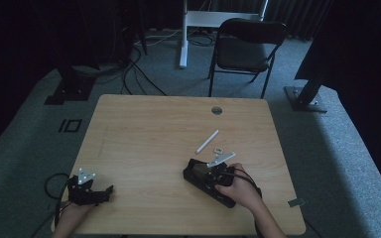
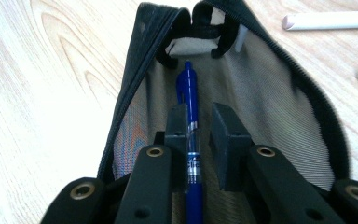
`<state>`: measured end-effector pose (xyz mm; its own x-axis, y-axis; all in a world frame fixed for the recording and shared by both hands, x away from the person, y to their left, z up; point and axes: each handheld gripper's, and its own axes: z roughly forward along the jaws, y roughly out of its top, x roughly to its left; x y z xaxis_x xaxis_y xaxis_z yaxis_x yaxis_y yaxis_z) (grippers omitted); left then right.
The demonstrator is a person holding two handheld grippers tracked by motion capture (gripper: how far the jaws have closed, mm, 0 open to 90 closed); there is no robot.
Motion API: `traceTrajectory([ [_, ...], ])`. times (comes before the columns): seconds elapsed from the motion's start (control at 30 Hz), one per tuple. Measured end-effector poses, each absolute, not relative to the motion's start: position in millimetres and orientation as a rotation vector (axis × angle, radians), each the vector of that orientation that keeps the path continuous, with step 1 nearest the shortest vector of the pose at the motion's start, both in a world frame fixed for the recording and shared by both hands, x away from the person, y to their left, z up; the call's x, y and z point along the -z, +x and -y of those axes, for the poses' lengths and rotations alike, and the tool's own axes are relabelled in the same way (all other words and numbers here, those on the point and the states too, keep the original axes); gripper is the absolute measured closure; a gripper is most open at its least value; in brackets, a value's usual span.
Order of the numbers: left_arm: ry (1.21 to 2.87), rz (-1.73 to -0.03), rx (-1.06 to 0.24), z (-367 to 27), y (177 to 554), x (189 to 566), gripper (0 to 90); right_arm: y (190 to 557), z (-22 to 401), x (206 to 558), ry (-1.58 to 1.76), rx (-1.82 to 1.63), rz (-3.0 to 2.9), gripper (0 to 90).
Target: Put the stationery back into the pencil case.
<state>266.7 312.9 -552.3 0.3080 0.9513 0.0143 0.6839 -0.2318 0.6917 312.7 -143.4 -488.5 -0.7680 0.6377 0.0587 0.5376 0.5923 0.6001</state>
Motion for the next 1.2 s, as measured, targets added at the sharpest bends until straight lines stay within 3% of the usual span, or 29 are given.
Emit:
traceTrajectory([
  [1.2, 1.998, -1.445, -0.597, -313, 267, 552, 0.2, 315, 169, 442, 0.987, -1.200, -2.473, 76.6],
])
